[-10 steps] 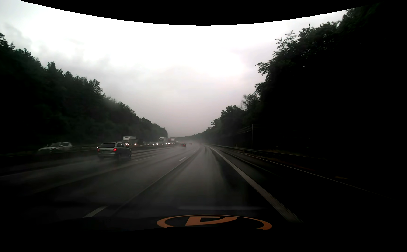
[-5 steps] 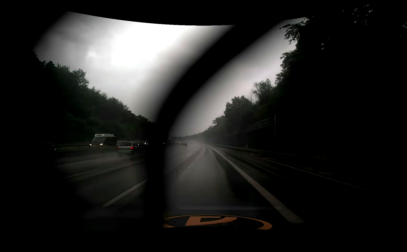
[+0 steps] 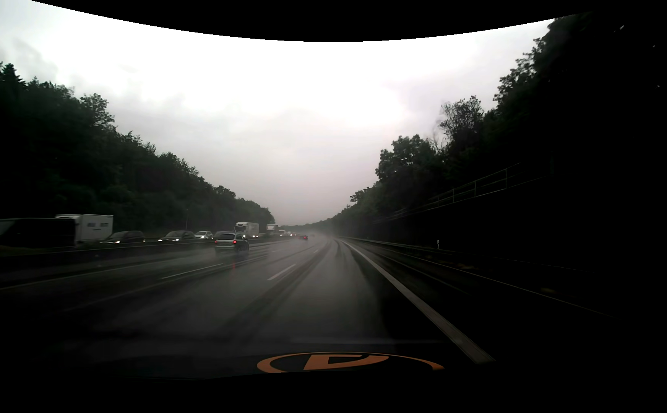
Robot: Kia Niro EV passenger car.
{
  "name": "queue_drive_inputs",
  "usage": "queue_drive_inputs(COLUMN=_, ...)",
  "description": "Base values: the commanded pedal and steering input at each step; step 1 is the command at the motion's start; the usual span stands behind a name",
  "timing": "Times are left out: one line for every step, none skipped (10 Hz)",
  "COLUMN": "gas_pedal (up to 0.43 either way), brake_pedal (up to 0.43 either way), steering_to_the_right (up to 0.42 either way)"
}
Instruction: Follow the waypoints while adhering to traffic rules and regulations
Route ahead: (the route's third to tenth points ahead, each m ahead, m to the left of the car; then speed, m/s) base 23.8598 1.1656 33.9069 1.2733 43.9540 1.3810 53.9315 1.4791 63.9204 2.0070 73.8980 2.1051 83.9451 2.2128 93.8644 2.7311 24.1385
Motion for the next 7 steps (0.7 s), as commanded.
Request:
queue_drive_inputs(gas_pedal=0.087, brake_pedal=0.000, steering_to_the_right=-0.002)
queue_drive_inputs(gas_pedal=0.087, brake_pedal=0.000, steering_to_the_right=-0.002)
queue_drive_inputs(gas_pedal=0.098, brake_pedal=0.000, steering_to_the_right=-0.002)
queue_drive_inputs(gas_pedal=0.098, brake_pedal=0.000, steering_to_the_right=-0.002)
queue_drive_inputs(gas_pedal=0.098, brake_pedal=0.000, steering_to_the_right=-0.002)
queue_drive_inputs(gas_pedal=0.098, brake_pedal=0.000, steering_to_the_right=-0.002)
queue_drive_inputs(gas_pedal=0.098, brake_pedal=0.000, steering_to_the_right=-0.002)
